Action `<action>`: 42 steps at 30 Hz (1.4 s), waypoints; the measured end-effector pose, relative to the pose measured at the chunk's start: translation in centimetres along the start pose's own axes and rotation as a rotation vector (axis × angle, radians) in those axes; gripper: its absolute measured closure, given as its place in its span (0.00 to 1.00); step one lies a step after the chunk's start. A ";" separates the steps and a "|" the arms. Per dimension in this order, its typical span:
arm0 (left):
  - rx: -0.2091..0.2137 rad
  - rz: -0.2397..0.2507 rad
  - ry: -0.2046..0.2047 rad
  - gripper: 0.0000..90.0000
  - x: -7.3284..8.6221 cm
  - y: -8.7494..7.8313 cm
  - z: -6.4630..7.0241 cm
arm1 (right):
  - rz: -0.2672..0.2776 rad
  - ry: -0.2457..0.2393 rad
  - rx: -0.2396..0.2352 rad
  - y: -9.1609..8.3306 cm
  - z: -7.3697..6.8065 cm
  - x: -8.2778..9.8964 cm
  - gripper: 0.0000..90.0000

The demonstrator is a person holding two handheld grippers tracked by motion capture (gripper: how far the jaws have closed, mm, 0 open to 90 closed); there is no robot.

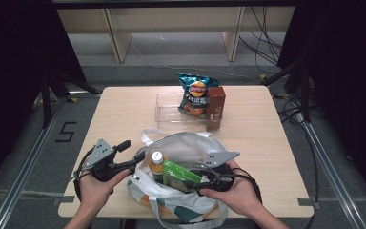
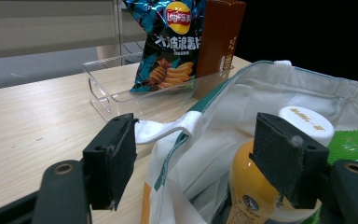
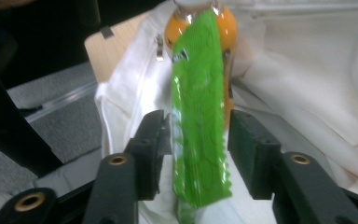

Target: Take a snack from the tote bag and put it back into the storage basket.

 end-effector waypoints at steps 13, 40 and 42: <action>0.000 -0.004 0.002 0.33 0.1 0.0 0.0 | -0.003 -0.133 0.075 -0.4 0.7 0.3 0.87; -0.004 -0.004 -0.001 0.33 0.0 0.0 -0.1 | 0.090 -0.154 0.156 -3.3 1.9 -2.0 0.96; -0.003 -0.006 0.000 0.33 0.1 0.0 -0.1 | 0.090 -0.159 0.153 -3.6 1.9 -2.1 0.96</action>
Point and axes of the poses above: each handheld gripper's, and its own axes: y roughly forward along the jaws, x roughly out of its underside, z roughly to its right, the point moved 6 cm from there along y, roughly forward along the jaws, and after that the axes turned 3 degrees about -x, right-handed, at the moved point
